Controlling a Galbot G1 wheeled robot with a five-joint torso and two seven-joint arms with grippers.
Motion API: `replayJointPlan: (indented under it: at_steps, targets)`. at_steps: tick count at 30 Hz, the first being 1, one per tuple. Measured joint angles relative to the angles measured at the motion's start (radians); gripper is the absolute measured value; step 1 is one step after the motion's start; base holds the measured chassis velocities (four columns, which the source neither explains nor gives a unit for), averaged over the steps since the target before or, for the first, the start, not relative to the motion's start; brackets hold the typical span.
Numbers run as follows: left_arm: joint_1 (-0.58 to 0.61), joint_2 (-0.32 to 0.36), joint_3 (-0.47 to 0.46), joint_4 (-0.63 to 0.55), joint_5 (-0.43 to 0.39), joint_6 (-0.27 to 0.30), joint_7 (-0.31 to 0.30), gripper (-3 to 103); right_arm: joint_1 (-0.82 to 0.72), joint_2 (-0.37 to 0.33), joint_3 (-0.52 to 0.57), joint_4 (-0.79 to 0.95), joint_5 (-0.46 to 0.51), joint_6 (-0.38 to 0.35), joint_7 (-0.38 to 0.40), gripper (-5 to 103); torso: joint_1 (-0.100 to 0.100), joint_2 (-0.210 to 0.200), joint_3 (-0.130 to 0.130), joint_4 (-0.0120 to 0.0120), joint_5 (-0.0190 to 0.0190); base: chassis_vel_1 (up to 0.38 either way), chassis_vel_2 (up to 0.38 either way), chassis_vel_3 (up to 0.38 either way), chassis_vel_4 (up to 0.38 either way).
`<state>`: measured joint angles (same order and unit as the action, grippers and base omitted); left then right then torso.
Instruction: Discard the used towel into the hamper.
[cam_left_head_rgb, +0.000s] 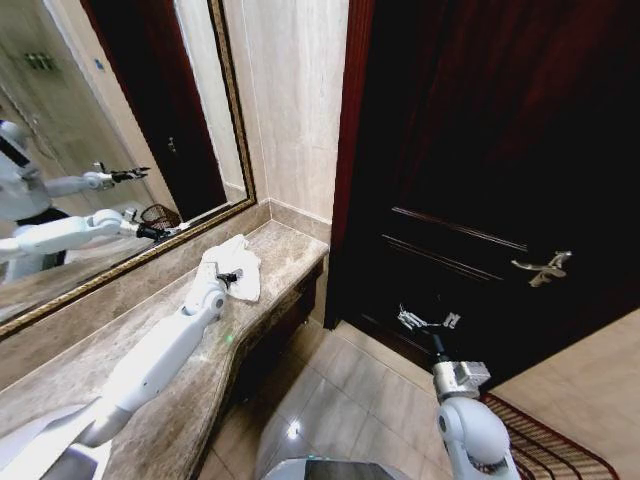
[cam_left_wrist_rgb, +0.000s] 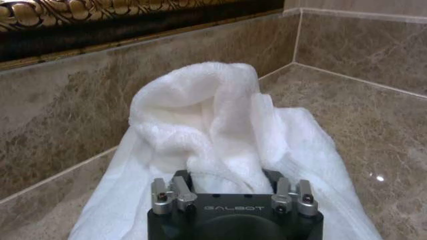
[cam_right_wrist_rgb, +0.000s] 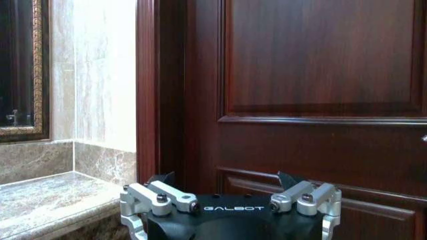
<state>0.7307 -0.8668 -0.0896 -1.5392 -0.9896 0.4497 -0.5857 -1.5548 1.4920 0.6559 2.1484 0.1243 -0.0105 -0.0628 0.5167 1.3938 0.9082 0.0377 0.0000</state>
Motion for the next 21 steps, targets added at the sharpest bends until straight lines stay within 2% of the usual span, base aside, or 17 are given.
replayJointPlan:
  at_steps: [1, 7, 9, 12, 13, 17, 18, 21]
  targets:
    - [0.000, 0.000, 0.000, 0.000, 0.000, 0.000, 0.000, 67, 0.000, 0.000, 0.000, 0.000, 0.000, 0.000, 0.000, 100, 0.000, 0.000, 0.000, 0.0000, 0.0000, 0.000, 0.000, 0.000, 0.000]
    - [0.008, 0.001, -0.005, -0.003, 0.000, -0.005, -0.002, 47, 0.000, -0.011, 0.001, -0.006, 0.007, 0.004, -0.002, 100, 0.000, 0.000, 0.000, 0.0000, 0.0000, 0.000, 0.000, 0.000, 0.000]
    - [0.009, 0.001, -0.007, -0.004, 0.001, -0.005, -0.002, 47, 0.001, -0.011, 0.001, -0.006, 0.009, 0.004, -0.002, 100, 0.000, 0.000, 0.000, 0.0000, -0.0001, 0.000, 0.000, 0.000, 0.000]
    - [0.014, 0.004, -0.010, -0.010, 0.008, -0.019, -0.005, 36, 0.004, -0.011, 0.000, -0.005, 0.010, 0.004, -0.002, 100, 0.000, 0.000, 0.000, 0.0002, -0.0002, 0.000, 0.000, 0.000, 0.000]
    - [0.014, 0.004, -0.010, -0.010, 0.008, -0.019, -0.005, 36, 0.004, -0.011, 0.000, -0.005, 0.010, 0.004, -0.002, 100, 0.000, 0.000, 0.000, 0.0002, -0.0002, 0.000, 0.000, 0.000, 0.000]
    - [0.060, 0.034, -0.037, -0.071, 0.053, -0.098, 0.009, 20, 0.007, -0.017, -0.008, 0.000, 0.018, -0.012, 0.001, 100, 0.000, 0.000, 0.000, 0.0001, -0.0002, 0.000, 0.000, 0.000, 0.000]
    - [0.060, 0.034, -0.037, -0.071, 0.053, -0.098, 0.009, 20, 0.007, -0.017, -0.008, 0.000, 0.018, -0.012, 0.001, 100, 0.000, 0.000, 0.000, 0.0001, -0.0002, 0.000, 0.000, 0.000, 0.000]
    - [0.124, 0.059, -0.113, -0.147, 0.104, -0.138, 0.053, 14, 0.013, -0.031, -0.011, 0.002, 0.039, -0.036, 0.013, 100, 0.000, 0.000, 0.000, 0.0001, 0.0000, 0.000, 0.000, 0.000, 0.000]
